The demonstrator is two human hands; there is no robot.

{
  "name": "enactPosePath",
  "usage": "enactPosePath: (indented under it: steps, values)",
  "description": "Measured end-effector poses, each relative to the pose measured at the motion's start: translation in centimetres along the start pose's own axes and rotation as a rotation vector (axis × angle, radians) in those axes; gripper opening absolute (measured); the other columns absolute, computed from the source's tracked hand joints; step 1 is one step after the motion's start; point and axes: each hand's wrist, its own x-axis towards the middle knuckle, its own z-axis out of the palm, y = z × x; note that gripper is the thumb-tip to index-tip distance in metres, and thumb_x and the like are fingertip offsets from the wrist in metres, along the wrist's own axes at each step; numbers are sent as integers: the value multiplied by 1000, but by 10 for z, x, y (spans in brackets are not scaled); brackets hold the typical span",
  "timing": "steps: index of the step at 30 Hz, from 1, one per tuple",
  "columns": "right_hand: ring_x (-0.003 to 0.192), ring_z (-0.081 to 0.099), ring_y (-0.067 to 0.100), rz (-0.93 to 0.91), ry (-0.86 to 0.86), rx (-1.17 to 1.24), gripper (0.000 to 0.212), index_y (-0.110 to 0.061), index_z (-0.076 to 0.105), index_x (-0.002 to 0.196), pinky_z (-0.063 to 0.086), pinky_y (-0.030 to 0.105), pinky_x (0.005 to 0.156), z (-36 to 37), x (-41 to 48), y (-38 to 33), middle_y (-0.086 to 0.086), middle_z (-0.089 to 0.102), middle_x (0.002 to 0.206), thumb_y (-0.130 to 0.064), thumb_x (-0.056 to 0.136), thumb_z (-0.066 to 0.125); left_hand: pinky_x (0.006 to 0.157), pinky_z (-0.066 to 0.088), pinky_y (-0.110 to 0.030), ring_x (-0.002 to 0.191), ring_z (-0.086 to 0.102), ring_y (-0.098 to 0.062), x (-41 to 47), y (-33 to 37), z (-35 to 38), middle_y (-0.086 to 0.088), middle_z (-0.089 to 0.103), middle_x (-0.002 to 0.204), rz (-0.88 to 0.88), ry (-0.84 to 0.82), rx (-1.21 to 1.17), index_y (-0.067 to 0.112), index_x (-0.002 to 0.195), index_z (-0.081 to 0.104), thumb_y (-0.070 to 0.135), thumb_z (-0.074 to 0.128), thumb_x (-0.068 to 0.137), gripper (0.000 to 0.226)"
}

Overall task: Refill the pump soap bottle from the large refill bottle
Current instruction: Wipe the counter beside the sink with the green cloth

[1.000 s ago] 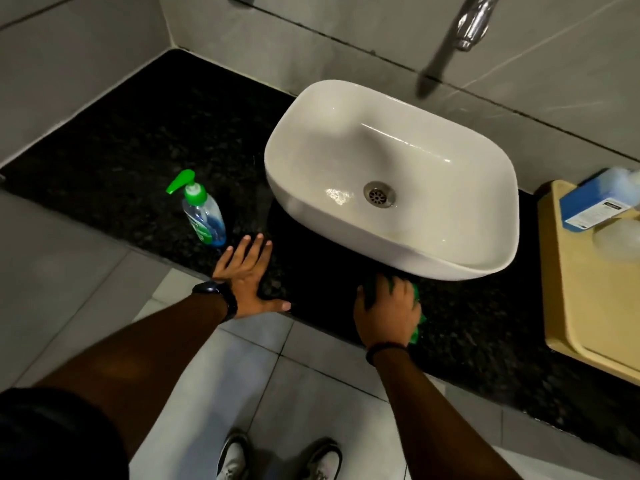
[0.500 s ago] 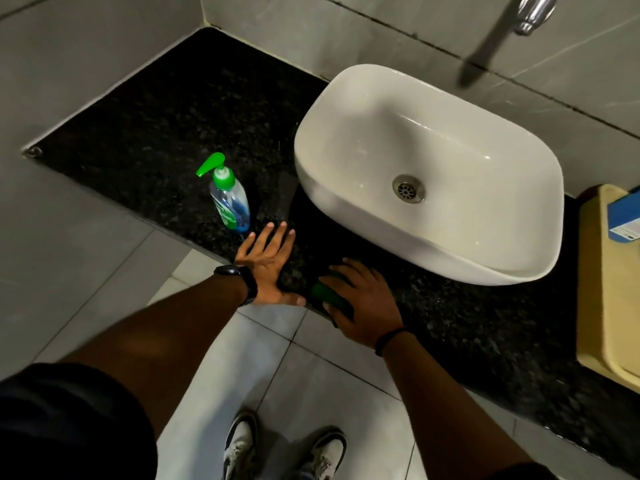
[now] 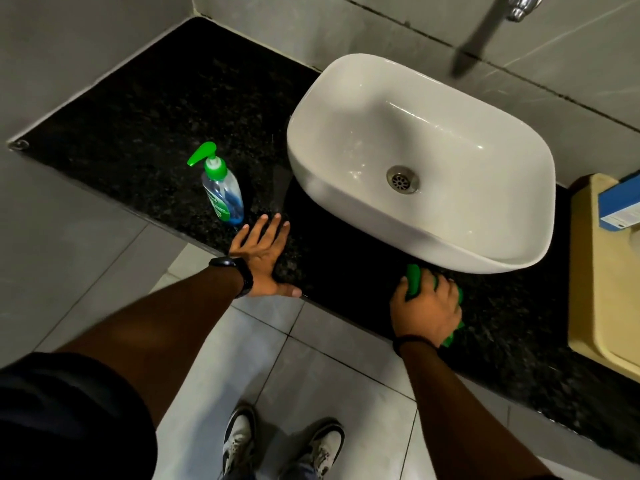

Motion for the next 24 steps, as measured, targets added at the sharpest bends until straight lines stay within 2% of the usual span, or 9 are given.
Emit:
enactPosePath:
  steps: [4, 6, 8, 11, 14, 16, 18, 21, 24]
  values:
    - [109, 52, 37, -125, -53, 43, 46, -12, 64, 105, 43, 48, 83, 13, -4, -49, 16, 63, 107, -38, 68, 55, 117, -6, -43, 142, -20, -20, -1, 0, 0, 1, -20, 156, -1, -3, 9, 26, 143, -20, 91, 41, 51, 128]
    - [105, 54, 37, -283, -98, 70, 44, -15, 65, 105, 45, 47, 81, 20, -8, -75, 15, 64, 107, -38, 68, 56, 117, -7, -43, 142, -21, -20, -1, 0, -1, 1, -22, 155, -6, -8, 7, 26, 143, -21, 91, 41, 51, 129]
    - [112, 52, 35, -473, -169, 93, 46, -19, 63, 109, 44, 48, 87, 26, -16, -92, 10, 63, 114, -40, 69, 56, 115, -9, -42, 141, -23, -20, -1, 1, -2, 1, -22, 155, -3, -24, -14, 26, 143, -21, 90, 44, 52, 129]
    - [121, 48, 29, -721, -252, 129, 46, -25, 59, 115, 42, 46, 92, 28, -22, -88, 3, 61, 120, -42, 73, 57, 115, -11, -42, 140, -24, -20, -2, 1, -5, 1, -24, 155, 2, -45, -21, 26, 143, -21, 90, 45, 53, 128]
    - [120, 49, 27, -857, -277, 180, 43, -25, 61, 114, 42, 42, 92, 20, -15, -54, 2, 62, 120, -41, 75, 60, 115, -10, -42, 141, -24, -20, -2, 2, -6, 1, -24, 155, 0, -52, -16, 26, 143, -22, 90, 45, 54, 128]
    - [118, 51, 28, -847, -279, 183, 41, -22, 64, 112, 44, 42, 93, 12, -7, -28, 3, 63, 118, -40, 76, 61, 116, -9, -43, 141, -23, -21, -2, 2, -6, 1, -23, 155, -5, -52, -4, 26, 143, -21, 90, 45, 54, 128]
    - [115, 53, 31, -748, -262, 166, 40, -20, 65, 111, 44, 43, 93, 2, 4, 0, 6, 64, 116, -38, 76, 61, 117, -6, -44, 141, -22, -21, -2, 2, -6, 1, -22, 155, -9, -46, 9, 25, 143, -21, 90, 44, 53, 128]
    - [115, 52, 34, -527, -157, 47, 44, -17, 64, 112, 42, 44, 97, -12, 13, 41, 11, 64, 116, -41, 77, 52, 117, -5, -44, 142, -20, -21, -1, 2, -4, 1, -20, 156, -10, -27, 15, 26, 143, -20, 91, 41, 52, 128]
    - [117, 48, 38, -232, -38, -22, 53, -13, 62, 114, 45, 48, 90, -19, 12, 58, 17, 61, 116, -46, 76, 47, 117, -3, -45, 142, -19, -21, 0, 1, -1, 1, -18, 156, -7, -10, 18, 26, 143, -20, 93, 37, 49, 128]
